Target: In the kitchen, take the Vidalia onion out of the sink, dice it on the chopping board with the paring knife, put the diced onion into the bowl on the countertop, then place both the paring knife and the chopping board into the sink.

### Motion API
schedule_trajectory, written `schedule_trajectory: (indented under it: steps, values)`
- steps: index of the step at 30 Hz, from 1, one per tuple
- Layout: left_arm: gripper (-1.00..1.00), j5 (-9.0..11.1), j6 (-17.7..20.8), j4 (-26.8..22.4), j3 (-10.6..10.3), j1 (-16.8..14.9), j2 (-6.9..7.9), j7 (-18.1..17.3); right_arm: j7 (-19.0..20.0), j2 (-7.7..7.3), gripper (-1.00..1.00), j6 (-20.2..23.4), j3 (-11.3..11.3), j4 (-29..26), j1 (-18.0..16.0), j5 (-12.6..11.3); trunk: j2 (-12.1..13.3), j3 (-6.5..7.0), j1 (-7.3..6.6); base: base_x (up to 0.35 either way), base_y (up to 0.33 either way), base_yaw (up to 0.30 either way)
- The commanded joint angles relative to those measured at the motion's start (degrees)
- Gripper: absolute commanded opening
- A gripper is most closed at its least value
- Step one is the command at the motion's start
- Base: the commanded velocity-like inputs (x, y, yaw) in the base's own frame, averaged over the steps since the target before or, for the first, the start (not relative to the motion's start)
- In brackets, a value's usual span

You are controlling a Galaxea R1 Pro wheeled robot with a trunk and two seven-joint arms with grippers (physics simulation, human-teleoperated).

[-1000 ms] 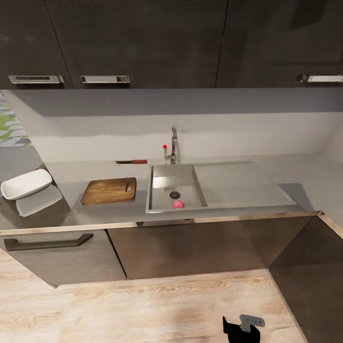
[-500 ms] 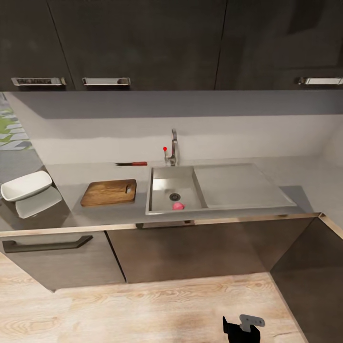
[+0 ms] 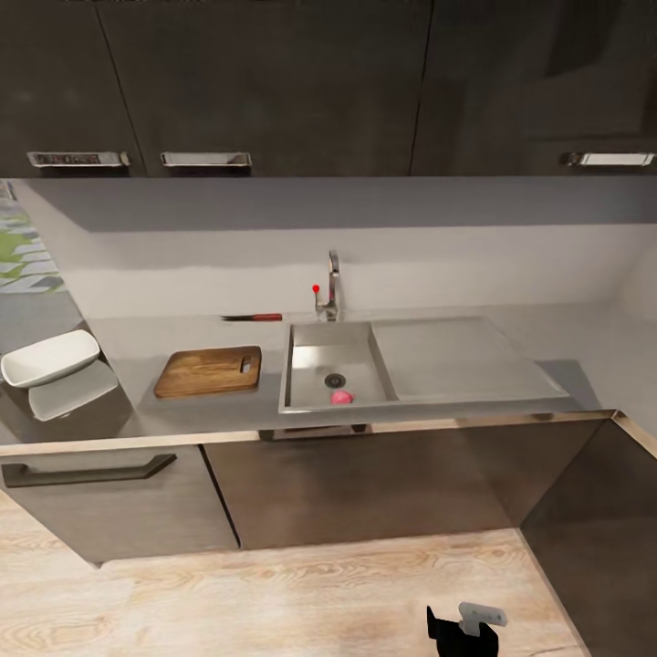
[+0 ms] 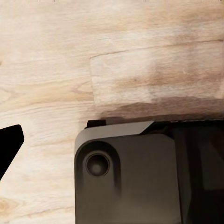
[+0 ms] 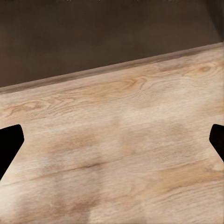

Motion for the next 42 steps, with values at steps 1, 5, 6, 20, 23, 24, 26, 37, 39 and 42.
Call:
schedule_trajectory:
  steps: [1, 5, 6, 20, 23, 24, 26, 37, 39, 42]
  values:
    - [1.00, 0.0, -0.1, -0.1, -0.4, 0.0, 0.03, 0.4, -0.2, 0.00, 1.00, -0.2, -0.3, 0.1, 0.0, 0.6, -0.5, -0.15, 0.24, 0.000, 0.000, 0.000]
    - [1.00, 0.0, -0.1, -0.1, -0.4, 0.0, 0.03, 0.4, -0.2, 0.00, 1.00, -0.2, -0.3, 0.1, 0.0, 0.6, -2.1, -0.51, 1.11, 0.000, 0.000, 0.000]
    - [1.00, 0.0, -0.1, 0.0, -0.4, 0.0, 0.03, 0.4, -0.2, 0.00, 1.00, -0.2, -0.3, 0.1, 0.0, 0.6, -2.5, -0.60, 1.33, 0.000, 0.000, 0.000]
    - [1.00, 0.0, -0.1, 0.0, -0.5, 0.0, 0.03, 0.4, -0.3, 0.00, 1.00, -0.2, -0.3, 0.1, 0.0, 0.6, -6.1, -0.96, 3.31, 0.000, 0.000, 0.000]
    - [1.00, 0.0, -0.1, 0.0, -0.5, 0.0, 0.03, 0.4, -0.3, 0.00, 1.00, -0.2, -0.3, 0.1, -0.1, 0.6, -6.1, -0.69, 3.31, 0.000, 0.000, 0.000]
    - [1.00, 0.0, -0.1, 0.0, -0.5, 0.0, 0.03, 0.4, -0.3, 0.00, 1.00, -0.2, -0.3, 0.1, -0.1, 0.6, -6.1, -0.60, 3.31, 0.000, 0.000, 0.000]
    - [1.00, 0.0, -0.1, 0.0, -0.5, 0.0, 0.03, 0.4, -0.3, 0.00, 1.00, -0.2, -0.3, 0.1, 0.0, 0.6, -6.1, -0.42, 3.31, 0.000, 0.000, 0.000]
    - [1.00, 0.0, -0.1, 0.0, -0.5, 0.0, 0.03, 0.4, -0.3, 0.00, 1.00, -0.2, -0.3, 0.1, 0.0, 0.6, -6.1, 0.57, 3.31, 0.000, 0.000, 0.000]
    - [1.00, 0.0, -0.1, 0.0, -0.5, 0.0, 0.03, 0.4, -0.3, 0.00, 1.00, -0.2, -0.3, 0.1, -0.1, 0.6, -6.1, 0.75, 3.31, 0.000, 0.000, 0.000]
    - [1.00, 0.0, -0.1, 0.0, -0.5, 0.0, 0.03, 0.4, -0.3, 0.00, 1.00, -0.2, -0.3, 0.1, 0.0, 0.6, -6.1, 1.02, 3.31, 0.000, 0.000, 0.000]
